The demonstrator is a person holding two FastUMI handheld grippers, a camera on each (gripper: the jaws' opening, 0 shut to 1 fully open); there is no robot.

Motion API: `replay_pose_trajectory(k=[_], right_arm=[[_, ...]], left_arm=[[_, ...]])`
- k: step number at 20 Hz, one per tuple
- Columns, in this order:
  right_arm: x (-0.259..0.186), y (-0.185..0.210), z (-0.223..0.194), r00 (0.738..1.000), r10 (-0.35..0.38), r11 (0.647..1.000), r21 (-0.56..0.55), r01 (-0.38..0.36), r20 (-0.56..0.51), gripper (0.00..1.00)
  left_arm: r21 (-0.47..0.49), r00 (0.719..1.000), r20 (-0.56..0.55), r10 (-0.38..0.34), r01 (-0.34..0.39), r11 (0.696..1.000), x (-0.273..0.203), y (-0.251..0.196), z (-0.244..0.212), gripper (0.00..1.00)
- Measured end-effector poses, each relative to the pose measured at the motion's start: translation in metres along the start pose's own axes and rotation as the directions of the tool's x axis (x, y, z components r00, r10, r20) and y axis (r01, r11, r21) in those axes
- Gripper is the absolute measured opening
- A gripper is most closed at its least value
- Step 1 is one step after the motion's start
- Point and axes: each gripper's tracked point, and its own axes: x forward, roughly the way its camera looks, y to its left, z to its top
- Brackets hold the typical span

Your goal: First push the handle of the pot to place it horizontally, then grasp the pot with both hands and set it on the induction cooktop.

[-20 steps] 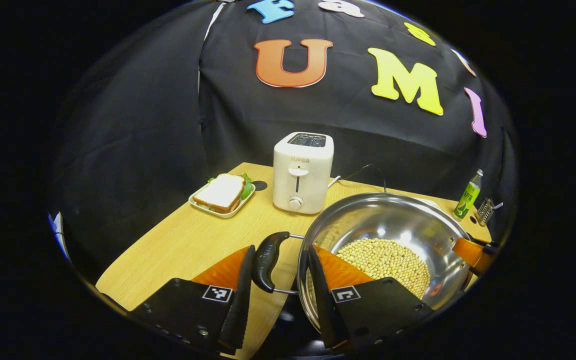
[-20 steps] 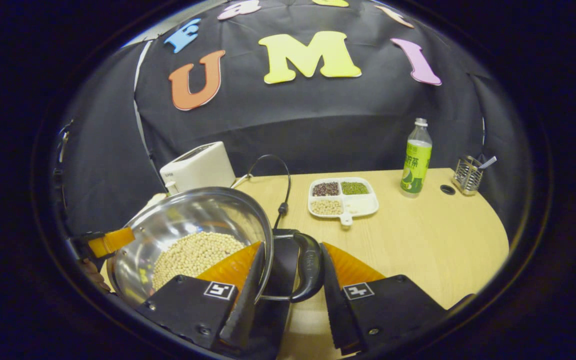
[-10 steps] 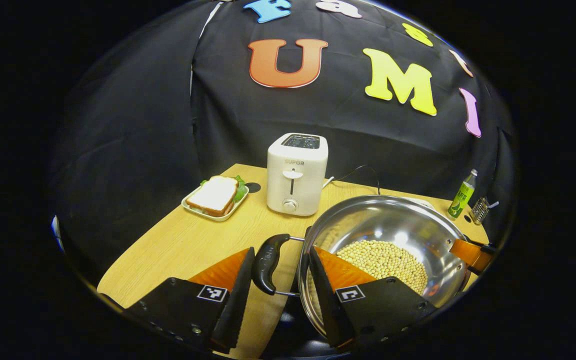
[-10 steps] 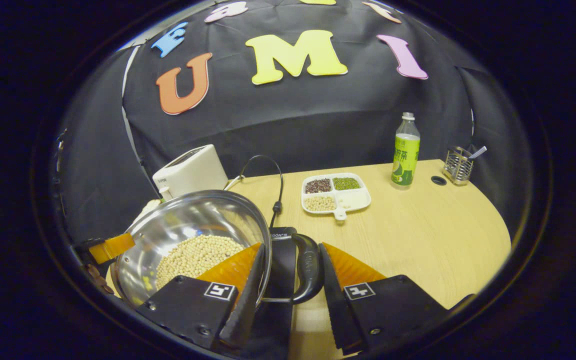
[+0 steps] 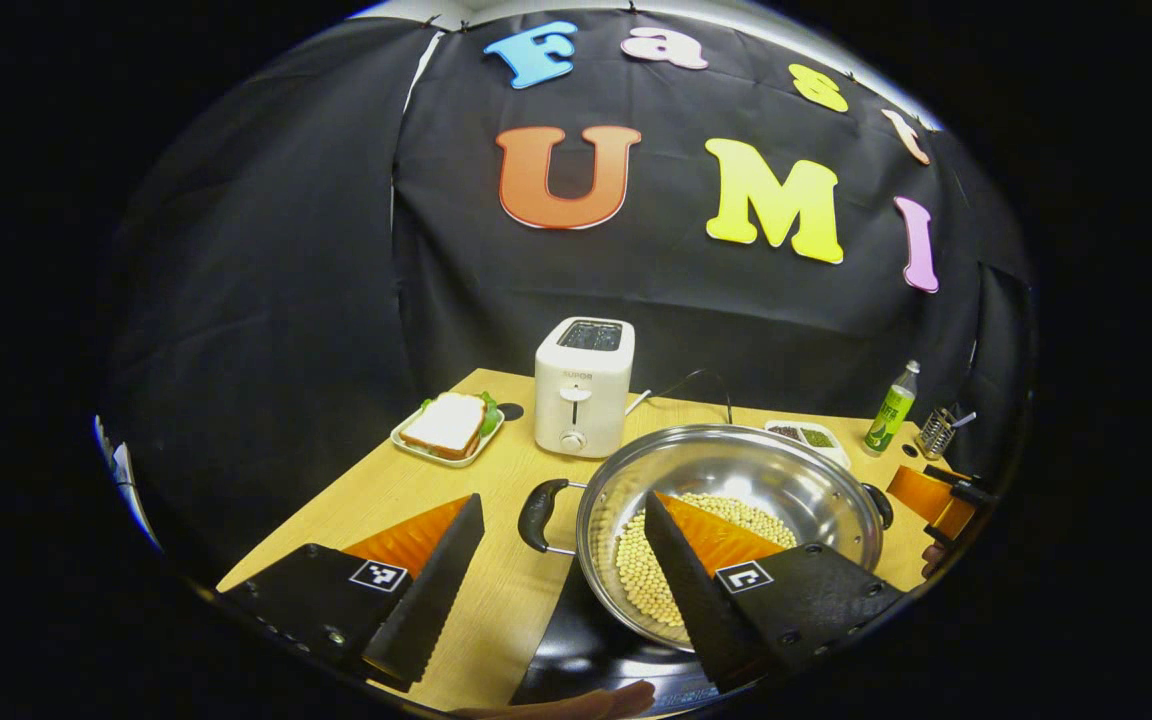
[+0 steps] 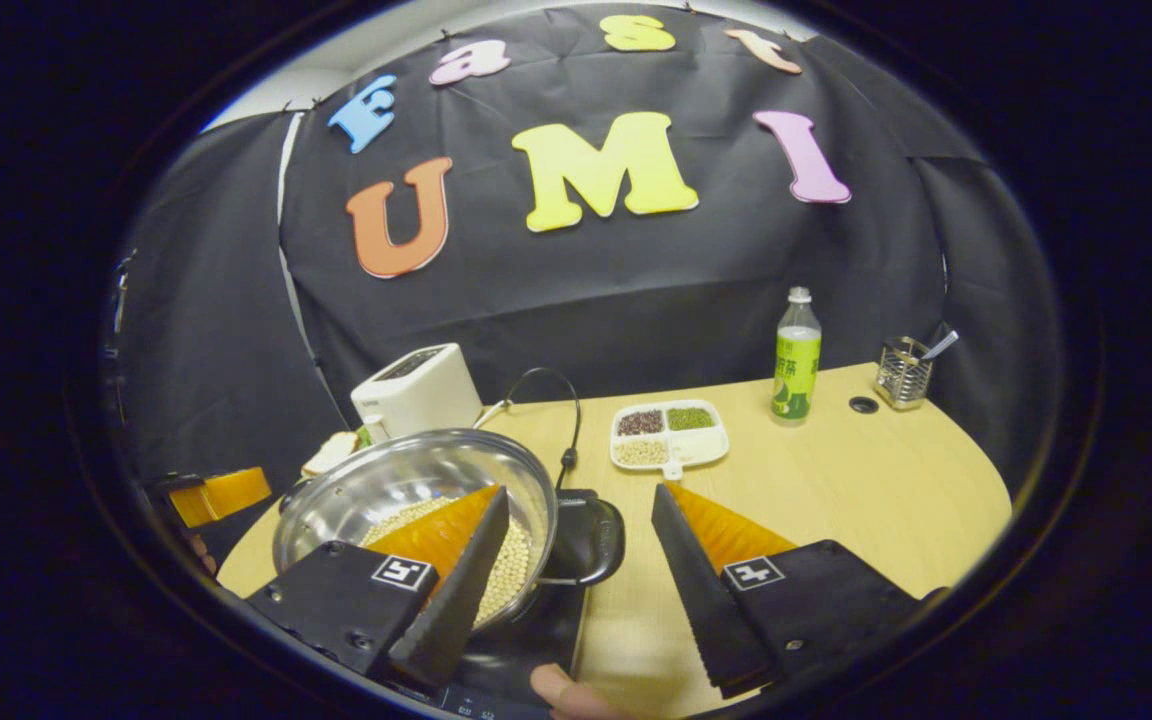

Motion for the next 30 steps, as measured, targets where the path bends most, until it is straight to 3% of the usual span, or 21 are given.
replay_pose_trajectory(k=[4, 10, 14, 18, 22, 27, 30], right_arm=[[-0.045, -0.013, 0.013, 0.996, 0.004, 1.0, -0.018, -0.002, 0.085, 0.97], [-0.117, -0.046, 0.028, 0.985, -0.035, 0.999, 0.005, 0.035, 0.169, 0.97], [-0.174, -0.071, 0.053, 0.964, -0.058, 0.998, -0.011, 0.063, 0.259, 0.98], [-0.234, -0.097, 0.087, 0.928, -0.092, 0.99, -0.065, 0.123, 0.361, 0.96], [-0.293, -0.118, 0.11, 0.891, -0.113, 0.976, -0.118, 0.181, 0.44, 0.96], [-0.367, -0.145, 0.13, 0.828, -0.173, 0.955, -0.113, 0.273, 0.534, 0.96], [-0.401, -0.154, 0.131, 0.8, -0.169, 0.957, -0.1, 0.274, 0.575, 0.98]], left_arm=[[0.001, 0.996, 0.086, -0.021, 0.021, 1.0, -0.042, -0.018, 0.008, 0.96], [-0.015, 0.98, 0.197, -0.021, 0.025, 1.0, -0.101, -0.033, 0.019, 0.95], [-0.023, 0.975, 0.223, -0.003, 0.008, 1.0, -0.133, -0.042, 0.026, 0.95], [0.02, 0.947, 0.318, -0.04, 0.036, 0.999, -0.164, -0.068, 0.054, 0.95], [0.004, 0.917, 0.393, -0.068, 0.072, 0.997, -0.198, -0.091, 0.08, 0.95], [0.0, 0.848, 0.496, -0.186, 0.214, 0.977, -0.256, -0.136, 0.107, 0.95], [0.027, 0.855, 0.485, -0.183, 0.195, 0.98, -0.277, -0.142, 0.102, 0.95]])
